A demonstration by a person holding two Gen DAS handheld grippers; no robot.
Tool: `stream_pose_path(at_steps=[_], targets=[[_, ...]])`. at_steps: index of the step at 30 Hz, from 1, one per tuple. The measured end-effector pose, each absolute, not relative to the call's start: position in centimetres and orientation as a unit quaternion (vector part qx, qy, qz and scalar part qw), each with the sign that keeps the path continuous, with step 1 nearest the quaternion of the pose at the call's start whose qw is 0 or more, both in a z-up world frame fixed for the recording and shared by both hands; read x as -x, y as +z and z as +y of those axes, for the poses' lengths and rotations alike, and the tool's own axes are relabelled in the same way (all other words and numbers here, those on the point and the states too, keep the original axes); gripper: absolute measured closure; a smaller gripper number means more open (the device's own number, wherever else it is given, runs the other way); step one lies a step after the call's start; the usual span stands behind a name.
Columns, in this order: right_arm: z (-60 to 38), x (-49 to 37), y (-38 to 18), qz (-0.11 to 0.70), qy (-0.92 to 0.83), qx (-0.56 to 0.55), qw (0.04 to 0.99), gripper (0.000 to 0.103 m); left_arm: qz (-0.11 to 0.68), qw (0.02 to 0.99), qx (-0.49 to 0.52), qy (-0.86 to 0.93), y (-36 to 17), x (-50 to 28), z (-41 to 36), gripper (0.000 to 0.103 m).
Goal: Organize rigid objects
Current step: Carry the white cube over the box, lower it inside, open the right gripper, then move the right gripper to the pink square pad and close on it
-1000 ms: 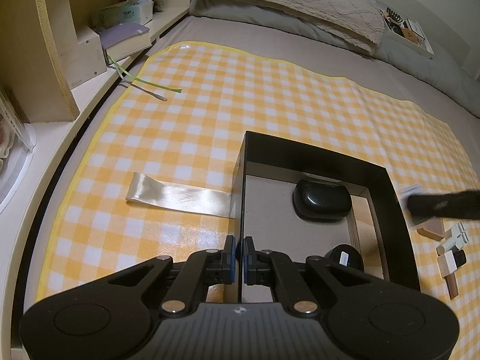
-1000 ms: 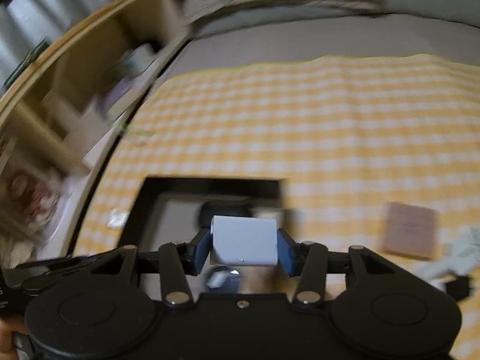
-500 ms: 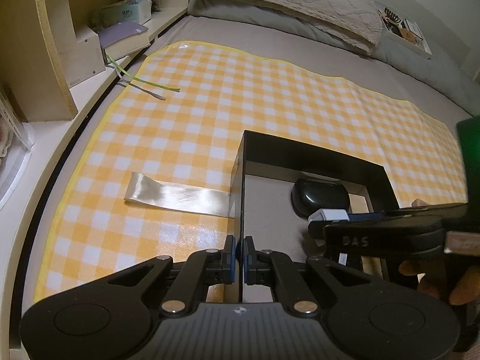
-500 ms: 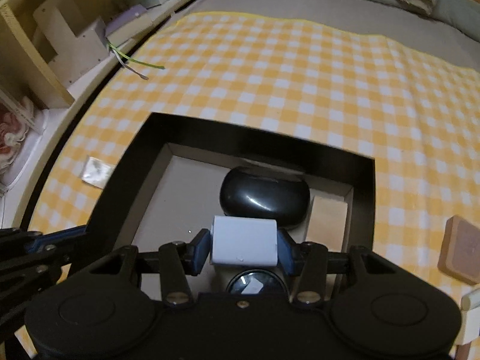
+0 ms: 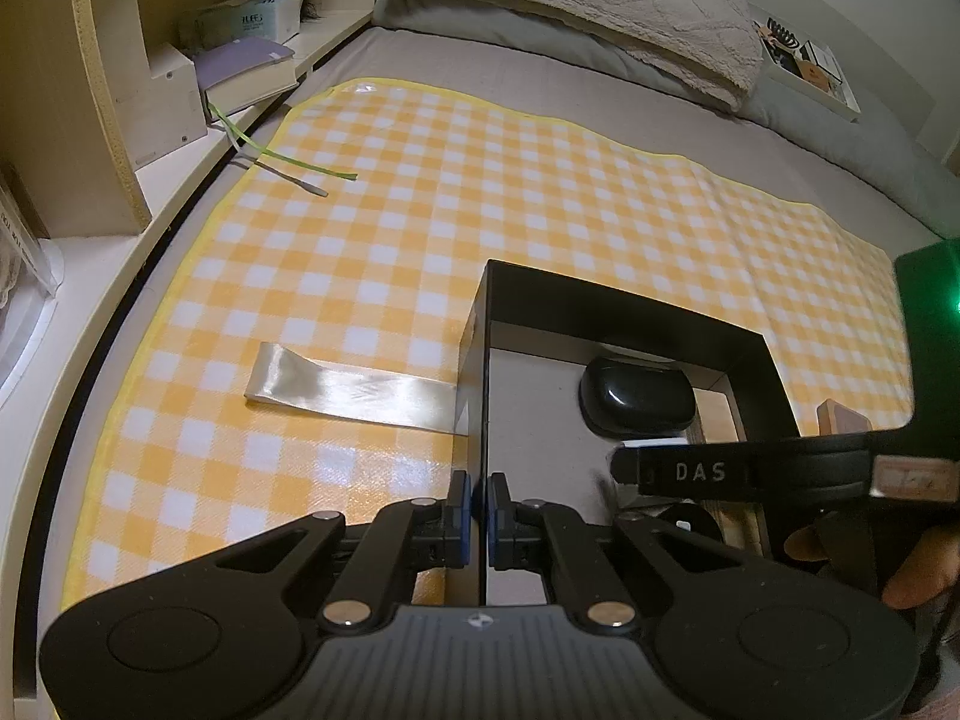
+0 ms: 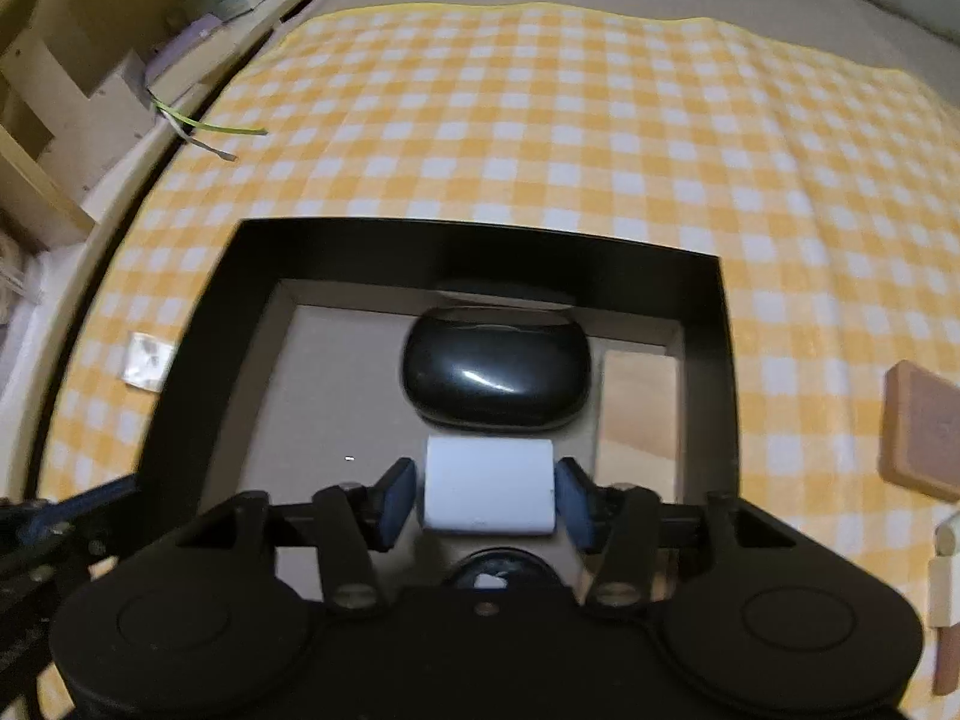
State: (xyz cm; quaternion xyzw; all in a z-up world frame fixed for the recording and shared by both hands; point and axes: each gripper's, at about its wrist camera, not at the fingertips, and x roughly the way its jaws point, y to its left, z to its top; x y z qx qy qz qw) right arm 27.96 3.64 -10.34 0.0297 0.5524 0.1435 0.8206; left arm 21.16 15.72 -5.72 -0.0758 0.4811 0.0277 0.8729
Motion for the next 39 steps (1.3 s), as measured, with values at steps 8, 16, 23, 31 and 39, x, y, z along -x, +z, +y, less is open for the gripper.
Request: stream_pose_path(at_steps=[8,16,23,31,39], targets=[[2.2,-27.3,-8.7,0.554,0.145,-0.04,0.819,0.043,0.482,0.873,0.072,0.029,-5.7,-21.2,15.6,0.098],[-0.4,-26.0,-6.1,0.53,0.162,-0.069,0.83,0.04,0.481,0.873,0.067,0.033,-5.7,-21.2,15.4,0.098],[-3.5,-24.5,-2.8,0.491,0.186,-0.081,0.847,0.023,0.48,0.874,0.064,0.035,-5.7,-21.1,15.3,0.098],[-8.2,-24.1,-0.1,0.435,0.167,-0.093,0.88,0.0,0.479,0.876,0.051,0.037,-5.7,-21.1,15.1,0.098],[-14.4,-26.0,-1.2,0.421,0.08,-0.098,0.898,0.0,0.479,0.876,0.037,0.041,-5.8,-21.3,14.7,0.098]])
